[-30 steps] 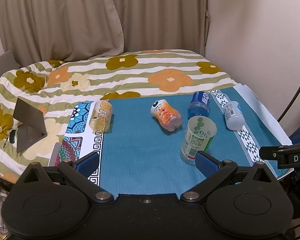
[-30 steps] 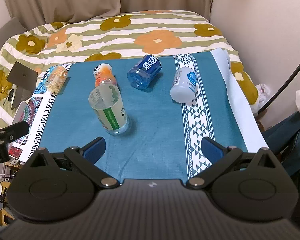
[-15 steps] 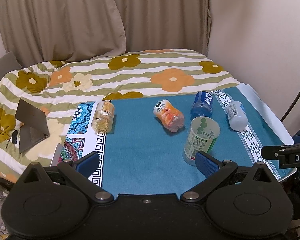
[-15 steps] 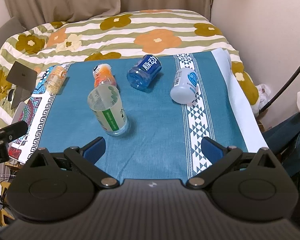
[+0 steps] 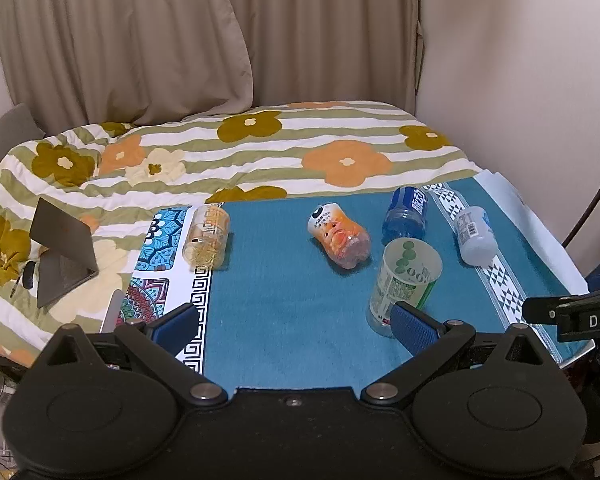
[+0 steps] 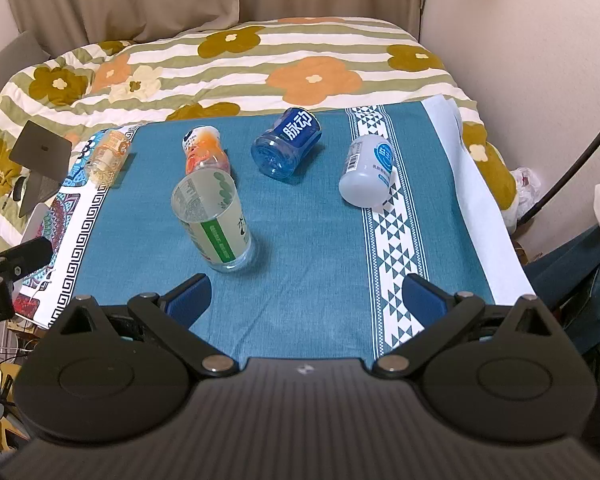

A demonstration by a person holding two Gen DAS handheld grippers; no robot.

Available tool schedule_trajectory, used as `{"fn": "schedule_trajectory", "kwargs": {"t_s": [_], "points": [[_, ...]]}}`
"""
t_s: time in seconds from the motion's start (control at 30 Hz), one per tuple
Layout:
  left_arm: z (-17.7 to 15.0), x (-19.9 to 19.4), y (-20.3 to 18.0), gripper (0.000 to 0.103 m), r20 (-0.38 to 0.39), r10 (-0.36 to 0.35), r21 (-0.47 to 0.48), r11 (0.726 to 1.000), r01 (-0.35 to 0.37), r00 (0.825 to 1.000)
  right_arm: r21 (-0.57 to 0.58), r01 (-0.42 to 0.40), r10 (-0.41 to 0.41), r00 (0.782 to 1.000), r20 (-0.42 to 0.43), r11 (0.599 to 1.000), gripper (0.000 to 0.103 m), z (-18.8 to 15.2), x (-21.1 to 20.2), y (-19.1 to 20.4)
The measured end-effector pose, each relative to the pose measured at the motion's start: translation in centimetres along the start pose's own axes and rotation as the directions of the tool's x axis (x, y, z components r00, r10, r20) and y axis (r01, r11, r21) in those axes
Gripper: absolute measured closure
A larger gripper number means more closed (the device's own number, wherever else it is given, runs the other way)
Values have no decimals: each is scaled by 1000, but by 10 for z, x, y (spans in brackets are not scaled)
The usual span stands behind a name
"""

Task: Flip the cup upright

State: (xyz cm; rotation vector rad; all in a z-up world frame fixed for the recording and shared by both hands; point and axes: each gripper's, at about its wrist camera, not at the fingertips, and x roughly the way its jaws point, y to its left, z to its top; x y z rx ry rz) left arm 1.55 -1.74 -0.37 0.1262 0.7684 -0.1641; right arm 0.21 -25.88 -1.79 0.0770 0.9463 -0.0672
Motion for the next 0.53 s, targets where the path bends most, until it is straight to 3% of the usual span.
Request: {"fn": "schedule_trajectory", "kwargs": {"t_s": [0.37, 0.53], "points": [[2, 4, 3, 0, 14, 35, -25, 999, -34, 999, -1, -4, 4, 1000, -1, 1000, 0, 1, 2, 2], [3, 3, 4, 0, 32, 60, -20, 998, -60, 998, -11, -49, 49, 999, 18, 999, 0, 3, 11, 6]]}}
